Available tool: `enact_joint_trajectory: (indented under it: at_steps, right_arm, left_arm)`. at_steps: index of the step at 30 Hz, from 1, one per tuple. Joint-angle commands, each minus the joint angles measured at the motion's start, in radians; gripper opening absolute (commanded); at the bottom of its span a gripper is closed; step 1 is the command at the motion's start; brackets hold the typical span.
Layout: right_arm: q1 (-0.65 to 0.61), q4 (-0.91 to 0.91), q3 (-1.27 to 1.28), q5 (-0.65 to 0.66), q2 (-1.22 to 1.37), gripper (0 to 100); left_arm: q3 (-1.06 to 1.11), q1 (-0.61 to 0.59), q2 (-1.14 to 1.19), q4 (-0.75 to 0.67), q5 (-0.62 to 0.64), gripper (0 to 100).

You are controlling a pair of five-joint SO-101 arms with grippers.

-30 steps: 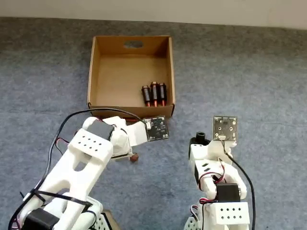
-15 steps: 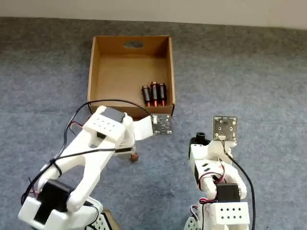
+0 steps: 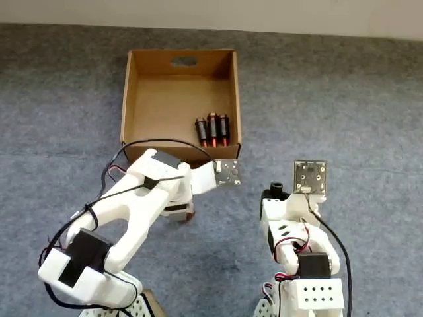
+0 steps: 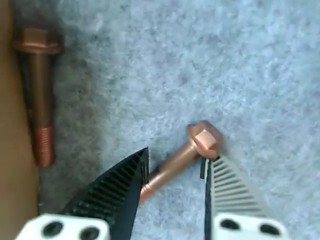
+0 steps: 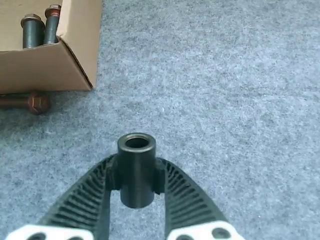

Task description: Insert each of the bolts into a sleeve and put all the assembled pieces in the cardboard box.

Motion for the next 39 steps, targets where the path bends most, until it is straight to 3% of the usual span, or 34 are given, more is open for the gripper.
enact_joint_trajectory:
  at_steps: [1,6,14,23,28,39]
  right_arm:
    - [0.012,-0.018,-0.007,-0.009,-0.012,0.6]
    - [0.012,-0.018,-0.007,-0.009,-0.012,0.6]
    - [0.012,-0.018,-0.007,-0.009,-0.012,0.6]
    - [0.012,-0.018,-0.007,-0.009,-0.012,0.6]
    - [0.012,-0.018,-0.007,-0.009,-0.012,0.6]
    - [0.012,-0.018,-0.007,-0.009,-0.012,0.6]
  left_arm:
    - [-0.018,0.021,0.002,-0.061,0.031,18]
    - [-0.019,0.051,-0.007,-0.018,0.051,17]
    - [-0.024,0.116,-0.007,0.020,0.362,1]
    - [-0.025,0.073,-0.007,0.014,0.591,1]
    - [-0.018,0.047,-0.007,0.017,0.726,16]
    - [0.001,0.042,0.002,-0.057,0.741,10]
